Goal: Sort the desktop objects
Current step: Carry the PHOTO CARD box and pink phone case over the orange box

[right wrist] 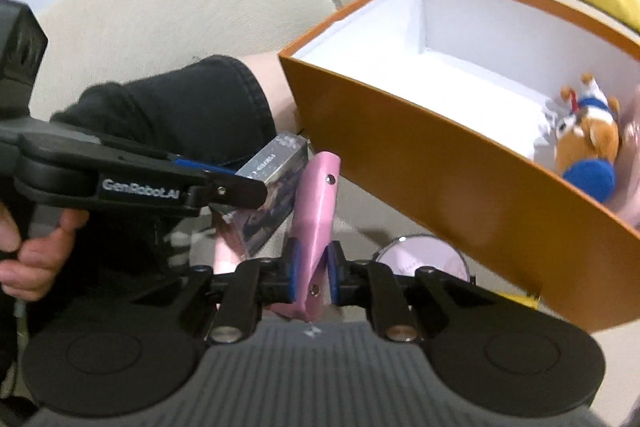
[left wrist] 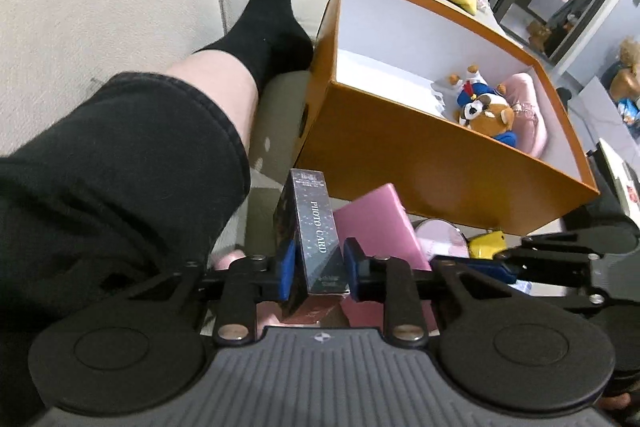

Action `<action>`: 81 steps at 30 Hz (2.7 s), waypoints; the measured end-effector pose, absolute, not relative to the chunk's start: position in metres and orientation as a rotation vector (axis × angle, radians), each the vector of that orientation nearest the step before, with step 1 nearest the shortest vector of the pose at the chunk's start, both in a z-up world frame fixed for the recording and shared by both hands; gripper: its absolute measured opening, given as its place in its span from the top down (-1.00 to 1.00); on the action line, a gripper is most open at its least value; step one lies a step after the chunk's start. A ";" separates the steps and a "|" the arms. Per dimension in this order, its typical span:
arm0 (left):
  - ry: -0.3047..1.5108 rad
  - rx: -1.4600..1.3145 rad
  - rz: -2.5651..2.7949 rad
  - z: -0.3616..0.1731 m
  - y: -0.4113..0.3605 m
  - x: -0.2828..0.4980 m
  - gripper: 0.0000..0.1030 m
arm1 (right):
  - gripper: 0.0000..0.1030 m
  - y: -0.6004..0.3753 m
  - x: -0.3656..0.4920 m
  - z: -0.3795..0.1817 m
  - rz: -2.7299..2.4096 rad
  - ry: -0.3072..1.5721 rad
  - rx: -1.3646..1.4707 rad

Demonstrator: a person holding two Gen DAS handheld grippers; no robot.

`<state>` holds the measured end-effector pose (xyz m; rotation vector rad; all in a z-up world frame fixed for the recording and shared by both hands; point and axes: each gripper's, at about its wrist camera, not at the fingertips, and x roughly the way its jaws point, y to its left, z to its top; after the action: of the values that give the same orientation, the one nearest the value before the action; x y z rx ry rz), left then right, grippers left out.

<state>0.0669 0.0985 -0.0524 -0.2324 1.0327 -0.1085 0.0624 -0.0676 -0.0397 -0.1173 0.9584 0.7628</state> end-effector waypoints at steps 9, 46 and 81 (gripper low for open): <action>1.053 -0.208 -0.104 -0.053 0.097 0.072 0.38 | 0.57 -0.047 0.089 -0.046 0.780 0.986 -0.096; 0.869 -0.162 -0.147 0.008 0.078 0.036 0.50 | 0.64 -0.091 0.063 0.016 0.768 0.802 -0.066; 0.937 -0.025 -0.311 0.003 -0.014 0.207 0.51 | 0.65 -0.157 0.206 0.018 0.364 0.885 0.117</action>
<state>0.2065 -0.0138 0.0032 -0.0253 0.9372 -0.3113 0.2063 -0.1574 0.0178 0.1171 0.8854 0.3636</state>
